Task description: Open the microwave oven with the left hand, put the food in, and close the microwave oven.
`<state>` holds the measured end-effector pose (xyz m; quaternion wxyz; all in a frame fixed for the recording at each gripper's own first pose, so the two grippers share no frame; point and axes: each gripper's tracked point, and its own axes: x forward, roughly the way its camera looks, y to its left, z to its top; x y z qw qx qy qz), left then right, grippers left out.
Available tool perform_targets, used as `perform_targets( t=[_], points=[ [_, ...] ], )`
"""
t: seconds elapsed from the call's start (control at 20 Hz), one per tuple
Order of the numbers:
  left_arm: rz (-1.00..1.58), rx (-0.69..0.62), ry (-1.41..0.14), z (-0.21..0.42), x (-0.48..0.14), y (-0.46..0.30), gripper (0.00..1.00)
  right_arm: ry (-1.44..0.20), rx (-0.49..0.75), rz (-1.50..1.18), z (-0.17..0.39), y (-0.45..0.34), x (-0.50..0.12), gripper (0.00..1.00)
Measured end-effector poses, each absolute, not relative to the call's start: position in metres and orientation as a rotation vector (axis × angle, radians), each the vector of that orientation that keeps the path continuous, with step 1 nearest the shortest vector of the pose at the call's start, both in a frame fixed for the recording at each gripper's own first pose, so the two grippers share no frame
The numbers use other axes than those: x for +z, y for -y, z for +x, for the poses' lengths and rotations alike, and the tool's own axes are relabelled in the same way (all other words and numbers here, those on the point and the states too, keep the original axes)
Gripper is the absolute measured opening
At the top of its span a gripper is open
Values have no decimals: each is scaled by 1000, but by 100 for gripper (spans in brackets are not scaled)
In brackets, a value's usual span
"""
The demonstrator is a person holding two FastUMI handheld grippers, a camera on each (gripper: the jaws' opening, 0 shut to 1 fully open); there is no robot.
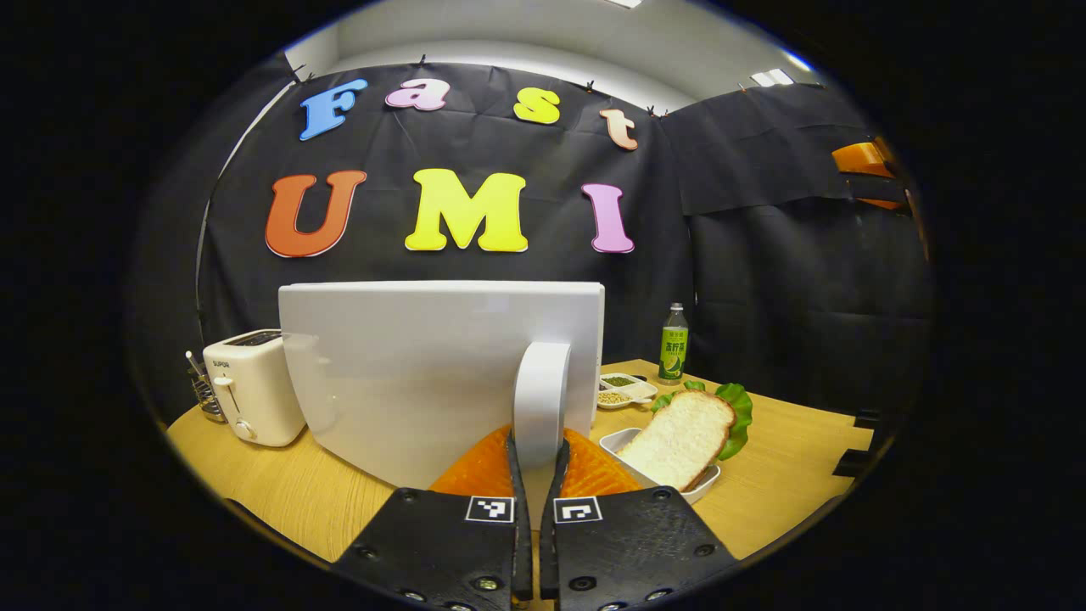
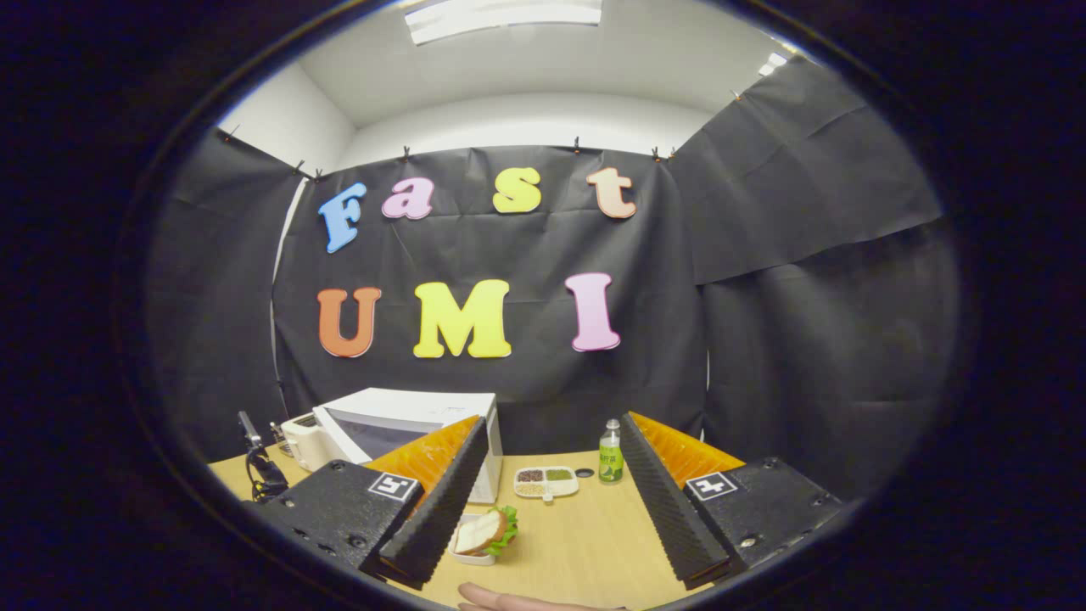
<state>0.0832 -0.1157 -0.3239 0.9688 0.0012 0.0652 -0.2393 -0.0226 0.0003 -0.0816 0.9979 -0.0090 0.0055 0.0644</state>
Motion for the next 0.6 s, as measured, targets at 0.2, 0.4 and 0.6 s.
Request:
perform_targets(
  t=[0.2, 0.4, 0.6],
  points=[
    [21, -411, -111, 46, -321, 45, 3, -37, 149, 27, -18, -11, -97, 99],
    [39, -326, -126, -7, -313, -24, 65, -91, 135, 19, -4, -13, -118, 99],
    [45, -130, -113, -42, -288, -92, 89, -153, 139, -9, 15, -18, -138, 99]
  ],
)
